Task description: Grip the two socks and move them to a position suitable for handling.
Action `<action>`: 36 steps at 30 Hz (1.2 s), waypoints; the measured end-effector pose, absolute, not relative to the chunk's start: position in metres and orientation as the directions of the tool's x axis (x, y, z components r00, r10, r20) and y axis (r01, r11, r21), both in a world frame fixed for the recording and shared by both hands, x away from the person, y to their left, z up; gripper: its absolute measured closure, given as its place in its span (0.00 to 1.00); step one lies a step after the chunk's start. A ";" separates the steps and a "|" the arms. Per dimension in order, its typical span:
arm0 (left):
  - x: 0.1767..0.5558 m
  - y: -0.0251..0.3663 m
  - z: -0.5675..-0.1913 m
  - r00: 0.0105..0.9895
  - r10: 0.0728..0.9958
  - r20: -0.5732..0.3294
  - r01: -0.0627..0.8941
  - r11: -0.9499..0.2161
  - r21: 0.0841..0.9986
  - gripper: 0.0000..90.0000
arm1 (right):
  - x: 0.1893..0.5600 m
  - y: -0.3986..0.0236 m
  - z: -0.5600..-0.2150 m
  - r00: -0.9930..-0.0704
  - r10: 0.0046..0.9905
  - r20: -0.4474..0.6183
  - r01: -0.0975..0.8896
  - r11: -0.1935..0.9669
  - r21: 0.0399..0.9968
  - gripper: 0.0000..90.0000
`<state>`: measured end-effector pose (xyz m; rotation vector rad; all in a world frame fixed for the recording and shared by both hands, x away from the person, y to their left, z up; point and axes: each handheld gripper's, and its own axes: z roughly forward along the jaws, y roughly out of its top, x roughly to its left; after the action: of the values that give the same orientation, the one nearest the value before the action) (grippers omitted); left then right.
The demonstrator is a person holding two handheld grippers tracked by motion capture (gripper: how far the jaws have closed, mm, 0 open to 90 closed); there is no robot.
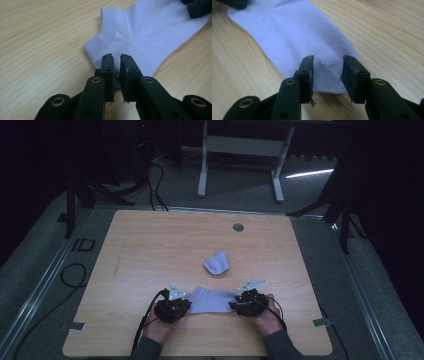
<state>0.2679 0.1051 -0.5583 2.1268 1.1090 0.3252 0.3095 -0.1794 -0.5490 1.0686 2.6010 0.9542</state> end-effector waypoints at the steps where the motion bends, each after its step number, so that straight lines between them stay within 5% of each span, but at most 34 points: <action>1: 0.266 0.104 -0.558 0.606 0.789 -0.097 0.614 -0.386 0.689 0.88 | 0.310 -0.179 -0.549 -0.728 0.681 0.080 0.572 0.538 0.619 0.66; 7: 0.265 0.110 -0.549 0.610 0.785 -0.104 0.576 -0.349 0.739 0.77 | 0.308 -0.176 -0.546 -0.726 0.684 0.076 0.570 0.536 0.623 0.61; 16: 0.274 0.123 -0.549 0.559 0.821 -0.115 0.608 -0.311 0.730 0.77 | 0.318 -0.167 -0.522 -0.744 0.664 0.073 0.515 0.501 0.696 0.62; 21: 0.278 0.126 -0.551 0.540 0.836 -0.098 0.612 -0.310 0.727 0.76 | 0.338 -0.154 -0.515 -0.738 0.674 0.027 0.496 0.515 0.699 0.73; 23: 0.280 0.126 -0.552 0.533 0.840 -0.097 0.617 -0.308 0.724 0.77 | 0.357 -0.142 -0.509 -0.736 0.677 -0.016 0.480 0.538 0.693 0.88; 36: 0.283 0.125 -0.554 0.521 0.850 -0.077 0.618 -0.314 0.721 0.77 | 0.415 -0.121 -0.510 -0.678 0.732 -0.062 0.525 0.542 0.656 0.96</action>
<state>0.2829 0.1245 -0.5541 2.0475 1.1907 0.4155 0.4152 -0.1207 -0.5104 1.0373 2.4531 0.8822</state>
